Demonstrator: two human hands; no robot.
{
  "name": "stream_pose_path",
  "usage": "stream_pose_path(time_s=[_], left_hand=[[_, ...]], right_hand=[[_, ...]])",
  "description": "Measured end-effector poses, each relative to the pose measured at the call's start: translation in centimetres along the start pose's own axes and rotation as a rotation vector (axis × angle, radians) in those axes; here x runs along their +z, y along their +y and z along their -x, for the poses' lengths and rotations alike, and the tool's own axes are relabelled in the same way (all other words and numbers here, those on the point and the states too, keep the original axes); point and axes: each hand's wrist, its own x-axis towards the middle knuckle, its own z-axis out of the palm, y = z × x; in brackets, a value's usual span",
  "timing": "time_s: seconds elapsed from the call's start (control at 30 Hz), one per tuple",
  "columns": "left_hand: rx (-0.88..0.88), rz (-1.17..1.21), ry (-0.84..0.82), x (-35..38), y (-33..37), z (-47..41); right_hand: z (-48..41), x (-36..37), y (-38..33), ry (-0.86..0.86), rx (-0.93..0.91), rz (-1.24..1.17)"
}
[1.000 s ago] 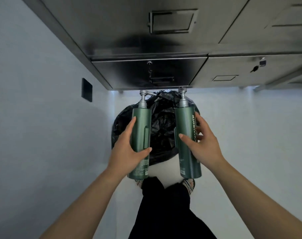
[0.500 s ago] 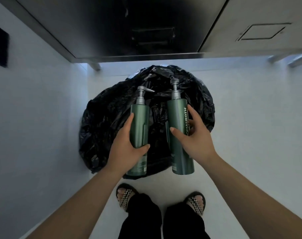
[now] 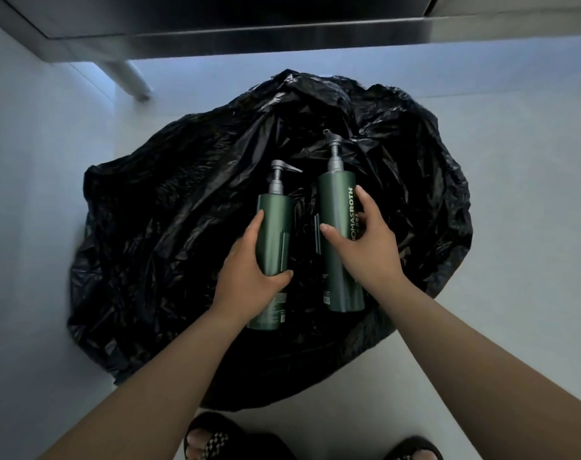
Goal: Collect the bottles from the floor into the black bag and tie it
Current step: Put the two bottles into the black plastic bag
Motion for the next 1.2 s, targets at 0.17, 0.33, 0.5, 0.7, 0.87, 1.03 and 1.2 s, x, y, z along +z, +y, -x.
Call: stream_pose_path(time_s=[0.17, 0.33, 0.5, 0.7, 0.87, 1.03, 1.2], left_hand=[[-0.007, -0.012, -0.010, 0.1, 0.2, -0.7], [-0.027, -0.013, -0.022, -0.8, 1.3, 0.2], [-0.026, -0.085, -0.027, -1.5, 2.5, -0.3], [-0.025, -0.166, -0.166, -4.2, 7.0, 3.0], [0.049, -0.275, -0.277, -10.3, 15.0, 9.4], [0.188, -0.412, -0.250, -18.2, 27.4, 15.9], [0.316, -0.477, -0.241, -25.7, 41.0, 22.9]], right_hand=[[-0.2, 0.0, 0.0, 0.098, -0.018, 0.009], [2.3, -1.4, 0.5, 0.068, 0.035, 0.038], [4.3, -2.6, 1.0, 0.035, 0.083, 0.051], [8.6, -5.9, -1.7, -0.024, 0.170, 0.040], [15.7, -12.2, -8.7, -0.092, 0.170, 0.061], [21.9, -21.9, -20.1, -0.101, 0.026, 0.177], [27.6, -32.7, -32.6, -0.032, -0.106, 0.288]])
